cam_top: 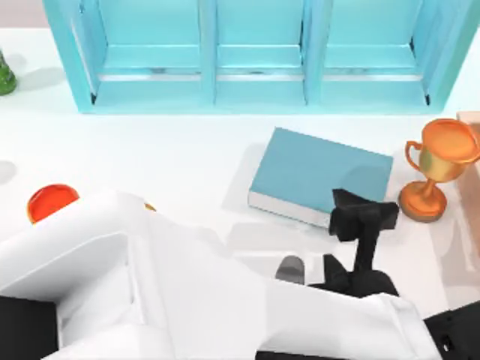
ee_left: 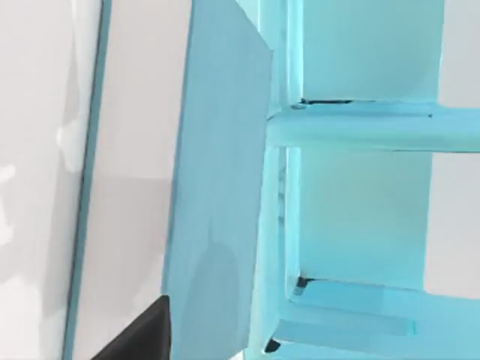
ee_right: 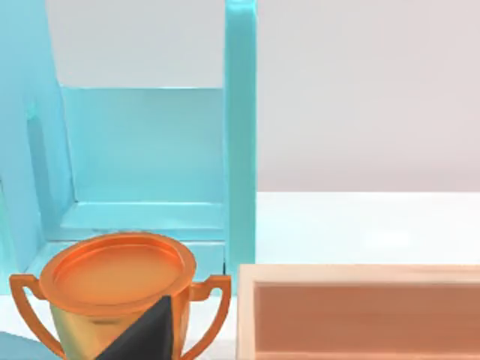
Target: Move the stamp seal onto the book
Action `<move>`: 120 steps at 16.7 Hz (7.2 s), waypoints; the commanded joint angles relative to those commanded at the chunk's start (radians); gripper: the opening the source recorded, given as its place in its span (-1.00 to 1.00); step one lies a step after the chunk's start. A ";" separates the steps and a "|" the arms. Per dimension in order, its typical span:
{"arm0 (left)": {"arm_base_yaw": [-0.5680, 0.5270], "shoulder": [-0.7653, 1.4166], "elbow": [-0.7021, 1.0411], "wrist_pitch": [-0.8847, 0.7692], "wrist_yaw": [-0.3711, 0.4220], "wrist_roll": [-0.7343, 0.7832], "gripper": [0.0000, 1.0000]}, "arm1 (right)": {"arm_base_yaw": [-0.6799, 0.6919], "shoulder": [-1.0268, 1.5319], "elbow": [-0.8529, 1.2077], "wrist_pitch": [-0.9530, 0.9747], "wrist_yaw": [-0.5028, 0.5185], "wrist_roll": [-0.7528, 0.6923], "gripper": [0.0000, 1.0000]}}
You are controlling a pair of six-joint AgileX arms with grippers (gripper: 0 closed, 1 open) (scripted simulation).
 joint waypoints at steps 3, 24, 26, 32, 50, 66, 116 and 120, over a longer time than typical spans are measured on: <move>0.083 -0.148 -0.033 0.017 0.075 0.152 1.00 | 0.000 0.000 0.000 0.000 0.000 0.000 1.00; 1.177 -1.894 -1.116 0.385 1.098 2.438 1.00 | 0.000 0.000 0.000 0.000 0.000 0.000 1.00; 1.246 -1.989 -1.220 0.424 1.165 2.565 1.00 | 0.000 0.000 0.000 0.000 0.000 0.000 1.00; 1.337 -2.124 -1.363 0.485 1.254 2.743 1.00 | 0.000 0.000 0.000 0.000 0.000 0.000 1.00; 1.337 -2.124 -1.363 0.485 1.254 2.743 1.00 | -0.162 0.913 0.785 -0.627 0.012 -0.126 1.00; 1.337 -2.124 -1.363 0.485 1.254 2.743 1.00 | -0.290 1.849 1.518 -1.236 0.000 -0.276 1.00; 1.337 -2.124 -1.363 0.485 1.254 2.743 1.00 | -0.148 1.795 1.469 -1.110 0.025 -0.102 -1.00; 1.337 -2.124 -1.363 0.485 1.254 2.743 1.00 | -0.012 1.753 1.601 -1.298 0.022 0.025 -1.00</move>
